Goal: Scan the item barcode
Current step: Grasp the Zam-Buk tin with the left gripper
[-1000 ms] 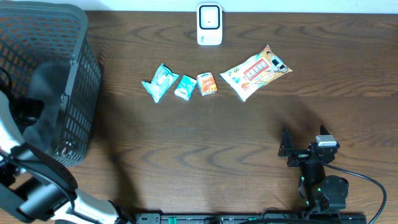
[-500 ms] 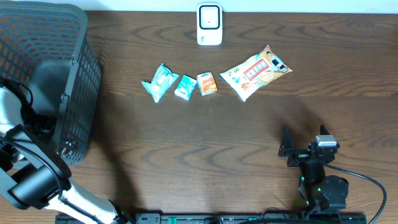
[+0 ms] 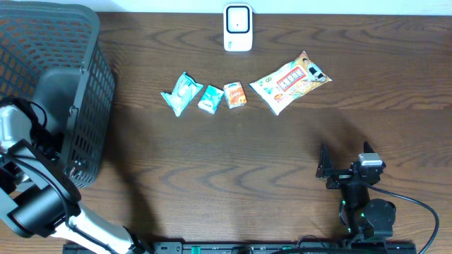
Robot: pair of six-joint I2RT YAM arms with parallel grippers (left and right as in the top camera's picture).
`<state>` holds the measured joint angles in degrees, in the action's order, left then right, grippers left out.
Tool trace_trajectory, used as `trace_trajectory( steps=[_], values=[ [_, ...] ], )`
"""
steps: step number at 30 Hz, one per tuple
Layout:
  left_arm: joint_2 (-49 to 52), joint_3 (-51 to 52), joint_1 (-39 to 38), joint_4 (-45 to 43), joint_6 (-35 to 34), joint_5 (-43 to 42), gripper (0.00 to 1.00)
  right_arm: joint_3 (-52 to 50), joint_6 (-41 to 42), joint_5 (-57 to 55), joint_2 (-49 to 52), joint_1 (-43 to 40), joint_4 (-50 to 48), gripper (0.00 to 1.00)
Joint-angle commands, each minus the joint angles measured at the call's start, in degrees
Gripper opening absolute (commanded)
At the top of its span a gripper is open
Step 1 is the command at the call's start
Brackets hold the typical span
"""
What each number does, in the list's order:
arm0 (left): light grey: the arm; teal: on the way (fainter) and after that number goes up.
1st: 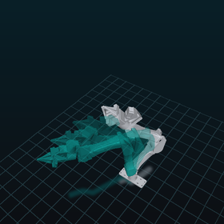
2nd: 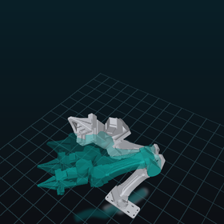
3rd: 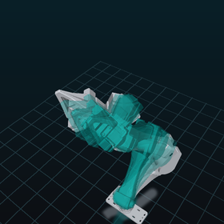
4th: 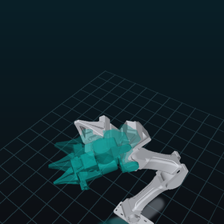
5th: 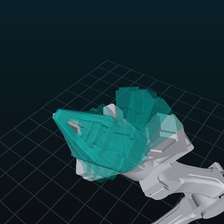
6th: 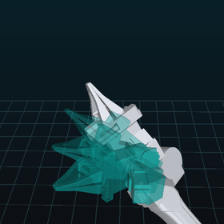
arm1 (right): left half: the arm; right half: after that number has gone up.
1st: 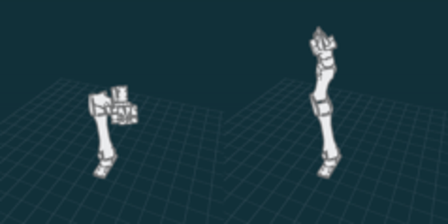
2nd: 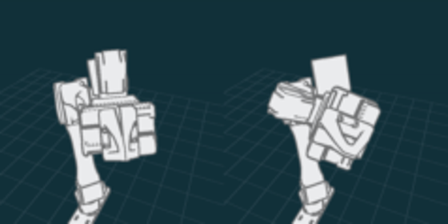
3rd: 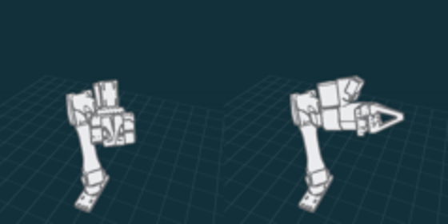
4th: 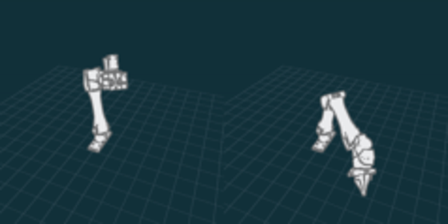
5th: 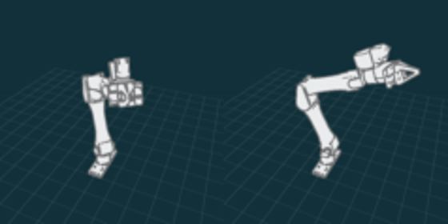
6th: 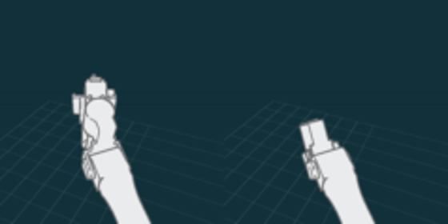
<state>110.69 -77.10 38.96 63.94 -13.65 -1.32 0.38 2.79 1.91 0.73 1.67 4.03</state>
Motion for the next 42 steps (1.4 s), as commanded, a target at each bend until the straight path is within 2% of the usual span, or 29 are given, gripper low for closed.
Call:
trace_trajectory(
  steps=[1,9,13,17,21,28,34,42],
  values=[
    [0.55,2.05,0.24,-1.05,2.29,-0.61,0.98,-0.07,0.57,-0.04,-0.13,-0.61,0.24,0.99],
    [0.55,3.80,0.24,-1.73,2.23,-0.79,0.98,-0.07,0.55,-0.04,-0.13,-0.61,0.24,0.99],
    [0.55,3.80,0.24,-2.21,1.77,-3.54,0.98,-0.07,0.55,-0.04,-0.13,-0.61,0.24,0.99],
    [0.55,3.80,0.24,-5.92,1.66,-6.05,1.00,-0.07,0.55,-0.04,-0.13,-0.61,0.24,0.99],
    [0.55,3.80,0.24,-9.55,-1.40,-8.48,0.91,-0.07,0.55,-0.04,-0.13,-0.61,0.24,0.99],
    [0.52,2.82,0.31,-16.41,-2.10,-18.16,0.90,-0.07,0.55,-0.04,-0.13,-0.61,0.22,0.99],
    [-0.81,-0.61,0.52,-12.72,-2.05,-18.86,0.88,-0.07,0.55,-0.04,-0.13,-0.61,0.24,0.99],
    [-0.94,0.70,0.46,-9.53,-1.38,-16.61,0.90,-0.07,0.55,-0.04,-0.13,-0.61,0.24,0.99]
  ],
)
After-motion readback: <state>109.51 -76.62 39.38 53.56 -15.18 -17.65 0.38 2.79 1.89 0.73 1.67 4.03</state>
